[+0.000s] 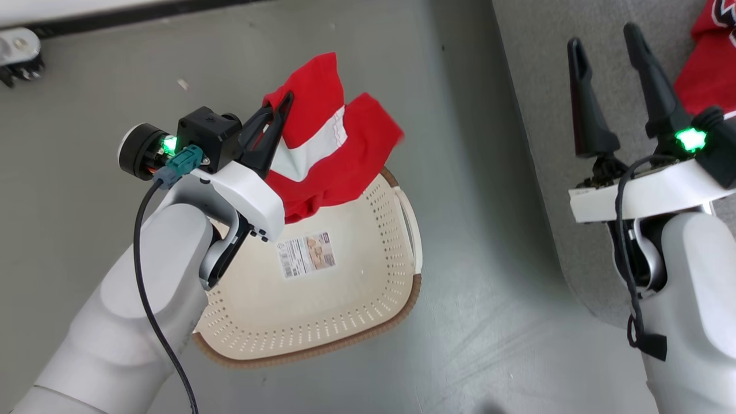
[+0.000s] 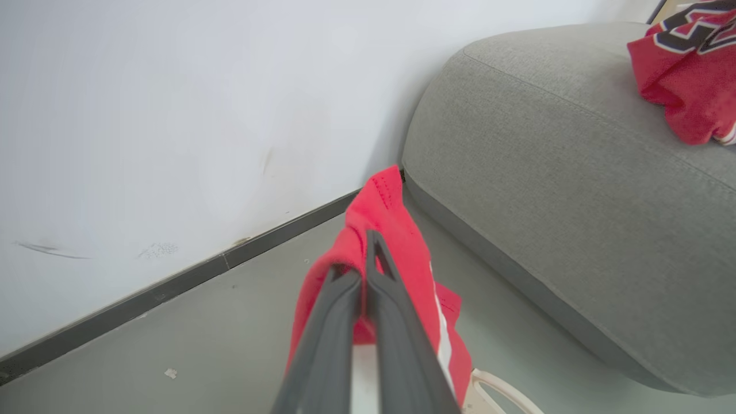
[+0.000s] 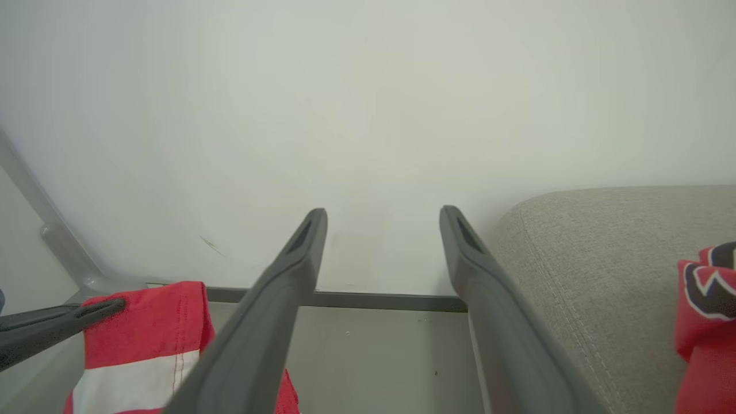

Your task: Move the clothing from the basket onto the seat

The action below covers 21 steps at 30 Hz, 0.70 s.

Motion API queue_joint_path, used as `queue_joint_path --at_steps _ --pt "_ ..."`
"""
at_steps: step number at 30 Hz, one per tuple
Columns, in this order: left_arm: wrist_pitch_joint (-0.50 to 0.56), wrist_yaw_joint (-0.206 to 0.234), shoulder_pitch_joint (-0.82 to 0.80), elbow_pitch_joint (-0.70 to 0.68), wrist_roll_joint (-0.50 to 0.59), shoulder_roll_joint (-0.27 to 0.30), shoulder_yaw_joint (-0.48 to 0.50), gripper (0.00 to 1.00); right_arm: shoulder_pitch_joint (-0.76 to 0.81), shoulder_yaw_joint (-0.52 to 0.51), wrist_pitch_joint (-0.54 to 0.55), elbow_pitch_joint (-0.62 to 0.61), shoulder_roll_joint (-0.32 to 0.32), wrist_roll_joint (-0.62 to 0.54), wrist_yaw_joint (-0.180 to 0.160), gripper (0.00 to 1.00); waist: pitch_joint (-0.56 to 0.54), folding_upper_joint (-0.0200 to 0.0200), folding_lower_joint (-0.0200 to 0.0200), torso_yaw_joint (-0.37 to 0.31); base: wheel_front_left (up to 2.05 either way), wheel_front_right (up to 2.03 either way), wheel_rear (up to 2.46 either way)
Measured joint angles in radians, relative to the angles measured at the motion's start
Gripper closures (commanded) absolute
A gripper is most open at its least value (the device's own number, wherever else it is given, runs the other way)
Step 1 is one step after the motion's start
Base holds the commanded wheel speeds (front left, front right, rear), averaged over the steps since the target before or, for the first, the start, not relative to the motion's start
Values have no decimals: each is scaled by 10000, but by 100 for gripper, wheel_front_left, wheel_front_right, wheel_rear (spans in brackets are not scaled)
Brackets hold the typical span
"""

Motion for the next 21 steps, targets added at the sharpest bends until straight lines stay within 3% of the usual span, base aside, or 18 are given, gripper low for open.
queue_joint_path --at_steps 21 --pt "316 -2 756 -936 -525 146 144 100 1216 130 0 658 0 -326 0 0 -2107 0 0 475 0 0 0"
